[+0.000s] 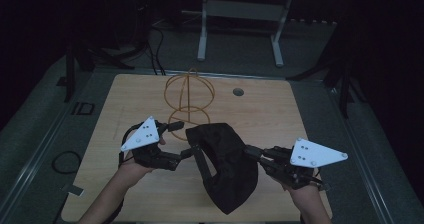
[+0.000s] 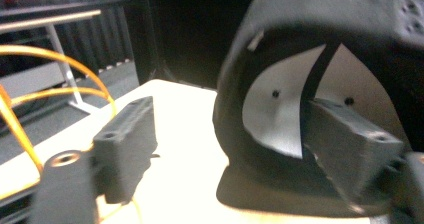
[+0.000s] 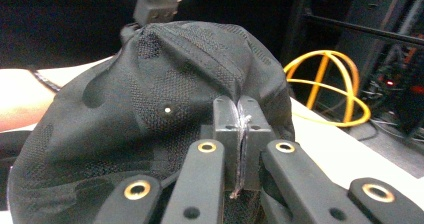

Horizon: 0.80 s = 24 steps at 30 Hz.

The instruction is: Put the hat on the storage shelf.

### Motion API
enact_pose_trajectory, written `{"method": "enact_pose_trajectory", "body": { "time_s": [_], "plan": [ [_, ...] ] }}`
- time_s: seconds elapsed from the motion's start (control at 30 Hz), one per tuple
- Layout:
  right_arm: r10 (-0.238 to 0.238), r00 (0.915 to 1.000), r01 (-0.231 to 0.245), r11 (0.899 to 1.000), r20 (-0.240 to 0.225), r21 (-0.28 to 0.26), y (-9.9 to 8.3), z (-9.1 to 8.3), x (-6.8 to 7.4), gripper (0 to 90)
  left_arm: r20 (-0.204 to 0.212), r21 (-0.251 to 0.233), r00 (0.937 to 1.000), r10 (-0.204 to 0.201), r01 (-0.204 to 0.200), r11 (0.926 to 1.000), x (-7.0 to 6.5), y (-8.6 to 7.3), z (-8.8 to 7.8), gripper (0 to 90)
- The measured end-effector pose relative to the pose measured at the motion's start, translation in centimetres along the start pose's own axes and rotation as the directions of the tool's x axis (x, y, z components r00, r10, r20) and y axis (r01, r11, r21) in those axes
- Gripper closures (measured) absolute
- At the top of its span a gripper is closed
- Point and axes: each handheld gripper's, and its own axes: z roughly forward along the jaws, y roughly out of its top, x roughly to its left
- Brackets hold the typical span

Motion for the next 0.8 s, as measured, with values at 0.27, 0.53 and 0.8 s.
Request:
{"method": "enact_pose_trajectory", "body": {
  "time_s": [0.27, 0.53, 0.8],
  "plan": [
    [0.008, 0.9940, -0.008, 1.000, 0.109, -0.001, 0.2, -0.3, -1.4, 89.0, -0.114, 0.006, 0.9928, -0.038, 0.039, 0.9992, 0.6, -1.8, -0.9, 9.4],
    [0.027, 0.9812, -0.027, 1.000, 0.191, -0.003, 0.8, -0.3, -3.6, 89.0, -0.243, 0.047, 0.9688, -0.047, 0.061, 0.9971, 1.0, -4.5, -2.3, 3.1],
    [0.025, 0.9631, -0.023, 1.000, 0.268, -0.011, 2.3, 0.7, -5.9, 89.0, -0.303, 0.085, 0.9500, -0.075, 0.105, 0.9908, 1.2, -7.9, -3.7, 3.1]
  ]
}}
